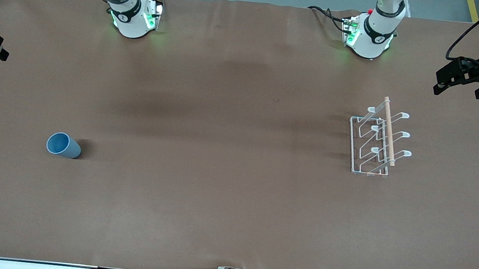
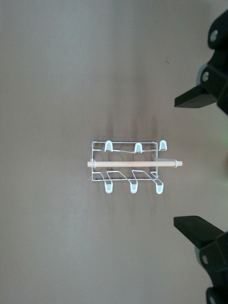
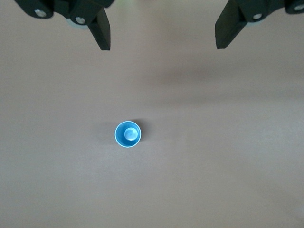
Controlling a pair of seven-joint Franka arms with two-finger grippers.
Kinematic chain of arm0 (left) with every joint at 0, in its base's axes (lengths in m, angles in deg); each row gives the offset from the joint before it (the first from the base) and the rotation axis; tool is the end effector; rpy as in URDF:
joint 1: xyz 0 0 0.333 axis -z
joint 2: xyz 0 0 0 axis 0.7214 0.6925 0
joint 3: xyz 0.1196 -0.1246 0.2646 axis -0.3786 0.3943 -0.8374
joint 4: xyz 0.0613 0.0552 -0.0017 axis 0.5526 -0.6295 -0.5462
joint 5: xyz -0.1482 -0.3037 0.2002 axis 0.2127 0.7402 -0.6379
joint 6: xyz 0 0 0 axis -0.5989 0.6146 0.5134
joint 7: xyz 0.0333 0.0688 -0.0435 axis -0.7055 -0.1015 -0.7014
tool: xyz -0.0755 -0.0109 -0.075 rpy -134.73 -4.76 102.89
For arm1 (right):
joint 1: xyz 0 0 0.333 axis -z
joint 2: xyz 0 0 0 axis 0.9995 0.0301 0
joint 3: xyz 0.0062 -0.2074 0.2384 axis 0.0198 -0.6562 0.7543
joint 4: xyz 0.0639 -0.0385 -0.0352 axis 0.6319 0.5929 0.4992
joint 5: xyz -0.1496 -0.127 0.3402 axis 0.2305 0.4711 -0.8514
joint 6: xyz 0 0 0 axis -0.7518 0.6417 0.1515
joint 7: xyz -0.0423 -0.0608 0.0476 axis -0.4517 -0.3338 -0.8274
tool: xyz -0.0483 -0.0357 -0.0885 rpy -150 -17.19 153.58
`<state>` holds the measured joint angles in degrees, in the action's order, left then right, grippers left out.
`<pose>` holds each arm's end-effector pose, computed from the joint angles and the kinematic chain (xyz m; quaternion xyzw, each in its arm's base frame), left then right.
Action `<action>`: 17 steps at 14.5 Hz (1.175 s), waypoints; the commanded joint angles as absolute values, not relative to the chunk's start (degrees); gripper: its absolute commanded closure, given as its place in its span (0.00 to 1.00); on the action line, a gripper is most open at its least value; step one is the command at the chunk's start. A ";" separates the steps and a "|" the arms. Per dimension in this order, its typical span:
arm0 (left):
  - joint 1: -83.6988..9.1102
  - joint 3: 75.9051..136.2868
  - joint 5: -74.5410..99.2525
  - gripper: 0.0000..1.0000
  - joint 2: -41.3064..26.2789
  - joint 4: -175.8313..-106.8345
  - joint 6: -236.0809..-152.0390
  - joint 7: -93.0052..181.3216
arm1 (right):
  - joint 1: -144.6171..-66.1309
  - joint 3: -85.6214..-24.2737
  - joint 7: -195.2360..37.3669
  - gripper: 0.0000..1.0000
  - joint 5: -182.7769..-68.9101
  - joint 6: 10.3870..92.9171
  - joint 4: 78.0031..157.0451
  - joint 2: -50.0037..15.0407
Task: Hang cup on cup holder
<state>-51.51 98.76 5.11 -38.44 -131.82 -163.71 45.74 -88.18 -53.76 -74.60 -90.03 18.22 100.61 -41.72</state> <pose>0.5163 -0.0591 0.6677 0.9998 -0.0069 0.0145 0.0078 0.5335 -0.0387 0.6848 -0.9995 0.0304 -0.0071 0.0098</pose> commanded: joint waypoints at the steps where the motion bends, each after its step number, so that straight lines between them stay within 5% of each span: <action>1: -51.71 99.02 5.12 0.00 -38.50 -131.36 -163.38 45.07 | -88.45 -53.98 -75.22 0.03 -90.84 18.65 101.56 -42.35; 17: -51.70 99.72 0.81 0.00 -37.97 -130.92 -162.94 46.04 | -87.22 -54.07 -75.31 0.02 -90.93 19.52 101.65 -41.83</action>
